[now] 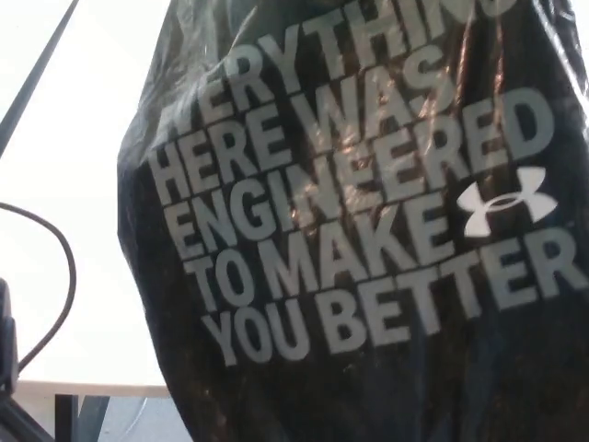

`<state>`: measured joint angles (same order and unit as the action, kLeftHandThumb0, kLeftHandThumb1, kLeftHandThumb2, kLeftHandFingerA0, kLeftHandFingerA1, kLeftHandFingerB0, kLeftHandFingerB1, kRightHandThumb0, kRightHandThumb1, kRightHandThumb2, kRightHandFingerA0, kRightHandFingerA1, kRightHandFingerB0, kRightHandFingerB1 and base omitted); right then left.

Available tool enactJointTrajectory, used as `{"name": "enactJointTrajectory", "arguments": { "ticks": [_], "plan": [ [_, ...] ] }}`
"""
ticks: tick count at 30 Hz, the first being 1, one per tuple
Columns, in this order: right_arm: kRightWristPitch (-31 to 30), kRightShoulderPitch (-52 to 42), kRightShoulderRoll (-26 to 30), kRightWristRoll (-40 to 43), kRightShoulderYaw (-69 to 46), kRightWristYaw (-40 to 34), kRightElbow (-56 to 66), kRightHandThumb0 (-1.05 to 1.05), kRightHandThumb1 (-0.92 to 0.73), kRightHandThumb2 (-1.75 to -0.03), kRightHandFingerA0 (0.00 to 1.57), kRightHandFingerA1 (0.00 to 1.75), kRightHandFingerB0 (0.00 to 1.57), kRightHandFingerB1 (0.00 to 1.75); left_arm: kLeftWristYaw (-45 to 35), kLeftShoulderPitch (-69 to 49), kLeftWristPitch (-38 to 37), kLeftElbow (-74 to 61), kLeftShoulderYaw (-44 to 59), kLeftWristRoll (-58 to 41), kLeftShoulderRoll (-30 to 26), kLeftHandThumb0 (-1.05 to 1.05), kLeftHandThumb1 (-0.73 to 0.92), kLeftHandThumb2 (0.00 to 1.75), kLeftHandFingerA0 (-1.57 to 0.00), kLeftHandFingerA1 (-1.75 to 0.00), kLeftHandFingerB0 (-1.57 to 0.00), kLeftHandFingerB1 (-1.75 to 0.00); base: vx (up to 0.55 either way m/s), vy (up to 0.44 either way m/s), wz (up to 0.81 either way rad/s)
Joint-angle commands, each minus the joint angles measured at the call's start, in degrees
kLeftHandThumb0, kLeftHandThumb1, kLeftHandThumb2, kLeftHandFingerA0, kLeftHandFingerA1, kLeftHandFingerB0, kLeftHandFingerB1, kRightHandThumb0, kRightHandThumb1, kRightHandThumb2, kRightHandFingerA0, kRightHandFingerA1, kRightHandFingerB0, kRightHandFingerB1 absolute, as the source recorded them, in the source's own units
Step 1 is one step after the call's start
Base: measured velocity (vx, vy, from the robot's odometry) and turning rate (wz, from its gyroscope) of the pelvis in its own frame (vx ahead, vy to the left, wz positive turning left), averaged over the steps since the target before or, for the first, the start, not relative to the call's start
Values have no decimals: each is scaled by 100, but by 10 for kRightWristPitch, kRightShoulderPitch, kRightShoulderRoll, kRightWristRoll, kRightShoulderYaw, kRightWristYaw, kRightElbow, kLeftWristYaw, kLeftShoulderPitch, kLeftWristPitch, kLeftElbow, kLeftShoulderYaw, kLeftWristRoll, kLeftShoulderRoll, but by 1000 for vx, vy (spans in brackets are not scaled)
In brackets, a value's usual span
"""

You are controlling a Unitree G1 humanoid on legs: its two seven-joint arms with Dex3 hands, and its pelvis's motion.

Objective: A plastic bag is kept infront of the robot in the middle of the desk and the robot uses both its hands to grab it from the top and lifts it up and then releases it.

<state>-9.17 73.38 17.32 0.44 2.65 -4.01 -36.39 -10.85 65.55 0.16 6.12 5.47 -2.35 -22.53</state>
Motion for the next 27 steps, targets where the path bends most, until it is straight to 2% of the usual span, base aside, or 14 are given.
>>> {"name": "enactJointTrajectory", "arguments": {
  "ticks": [1, 5, 6, 7, 9, 10, 12, 15, 16, 17, 19, 20, 21, 27],
  "plan": [
    [-15, 370, 171, -119, 24, -100, -334, -39, -81, -67, 72, 169, 49, 132, -24, -32, -63, -22, -39, 54, -25, -19, 62, 56, -86, -175, -68, -175, 0, 0, 0],
    [-38, 421, 205, -114, 14, -159, -358, -45, -84, -69, 86, 167, 50, 134, -63, -123, -62, -111, -21, 11, -40, -16, 61, 56, -87, -175, -68, -175, 0, 0, 0],
    [-60, 445, 215, -117, 14, -179, -366, -37, -74, -66, 73, 153, 44, 99, -69, -160, -66, -150, -15, 15, -53, -17, 61, 57, -94, -175, -71, -175, 0, 0, 0],
    [-71, 460, 224, -135, 30, -184, -371, -35, -72, -69, 84, 136, 46, 84, -74, -182, -70, -170, -8, 11, -58, -19, 43, 83, -126, -144, -106, -133, 0, 0, 0],
    [-83, 485, 243, -171, 64, -181, -378, -31, -60, -71, 96, 137, 55, 87, -89, -224, -56, -207, 8, -11, -66, -19, 44, 84, -126, -144, -106, -133, 0, 0, 0],
    [-95, 485, 257, -199, 93, -165, -382, -23, -49, -70, 98, 122, 53, 81, -99, -257, -31, -238, 19, -26, -72, -16, 61, 56, -91, -175, -75, -171, 0, 0, 0],
    [-133, 485, 279, -259, 159, -115, -391, -26, -49, -62, 82, 119, 32, 72, -106, -312, -13, -279, 38, -38, -77, -10, 62, 55, -94, -175, -74, -175, 0, 0, 0],
    [-141, 443, 300, -218, 136, -105, -390, -37, -64, -58, 53, 104, 71, 79, -121, -458, 39, -391, 86, -57, -82, -10, 63, 56, -93, -175, -73, -175, 0, 0, 0],
    [-148, 437, 312, -212, 143, -13, -393, -56, -92, -76, 0, 58, 6, 49, -130, -491, 18, -405, 99, -48, -88, -9, 64, 55, -91, -175, -69, -175, 0, 0, 0],
    [-134, 416, 320, -179, 114, 11, -394, -84, -83, -115, 0, 27, 1, 20, -131, -529, 16, -428, 109, -46, -81, -11, 59, 56, -93, -175, -73, -155, 0, 0, 0],
    [-89, 365, 336, -118, 59, 35, -393, -86, -79, -106, 0, 19, 0, 10, -133, -609, -6, -467, 130, -41, -65, -18, 56, 57, -89, -161, -75, -141, 0, 0, 0],
    [-69, 343, 342, -114, 58, 60, -395, -92, -87, -111, 0, 10, 0, 3, -142, -635, -20, -473, 141, -39, -67, -34, 44, 82, -98, -117, -81, -102, 0, 0, 0],
    [-67, 331, 342, -114, 60, 79, -398, -98, -91, -120, 0, 10, 0, 1, -147, -652, -23, -474, 145, -48, -67, -31, 55, 56, -82, -103, -82, -81, 0, 0, 0],
    [-9, 220, 337, -45, -12, 103, -405, -101, -78, -109, 0, 2, 1, 2, -166, -777, -103, -470, 133, -78, -37, -31, 56, 57, -65, -64, -68, -57, 0, 0, 0]
  ]
}}
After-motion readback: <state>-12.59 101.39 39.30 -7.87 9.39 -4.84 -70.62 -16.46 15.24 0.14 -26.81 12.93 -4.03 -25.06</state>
